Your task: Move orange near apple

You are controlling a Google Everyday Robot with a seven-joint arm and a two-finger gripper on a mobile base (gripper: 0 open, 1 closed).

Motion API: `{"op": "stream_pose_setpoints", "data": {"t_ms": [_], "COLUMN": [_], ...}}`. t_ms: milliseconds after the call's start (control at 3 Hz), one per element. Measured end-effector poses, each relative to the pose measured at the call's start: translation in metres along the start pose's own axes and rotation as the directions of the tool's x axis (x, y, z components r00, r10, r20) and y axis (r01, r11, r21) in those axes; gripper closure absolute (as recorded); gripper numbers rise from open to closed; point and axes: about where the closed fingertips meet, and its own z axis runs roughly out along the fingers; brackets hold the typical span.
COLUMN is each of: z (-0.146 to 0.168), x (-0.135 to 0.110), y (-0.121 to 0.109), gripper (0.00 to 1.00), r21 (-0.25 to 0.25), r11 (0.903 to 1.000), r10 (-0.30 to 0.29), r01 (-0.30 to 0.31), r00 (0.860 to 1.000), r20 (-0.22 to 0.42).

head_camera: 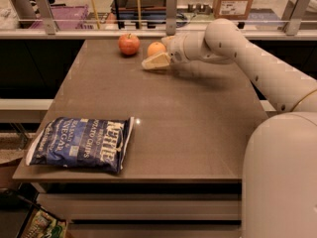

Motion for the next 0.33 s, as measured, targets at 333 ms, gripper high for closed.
{"op": "stream_pose_setpoints", "data": {"t_ms": [333], "z": [0.0001], "x": [0.0000], "y": [0.0001], "gripper": [0.00], "r21": [0.000], "r11": [1.0000], "r10": [0.000], "r01": [0.000], "r00": [1.000], "r20": [0.000]}}
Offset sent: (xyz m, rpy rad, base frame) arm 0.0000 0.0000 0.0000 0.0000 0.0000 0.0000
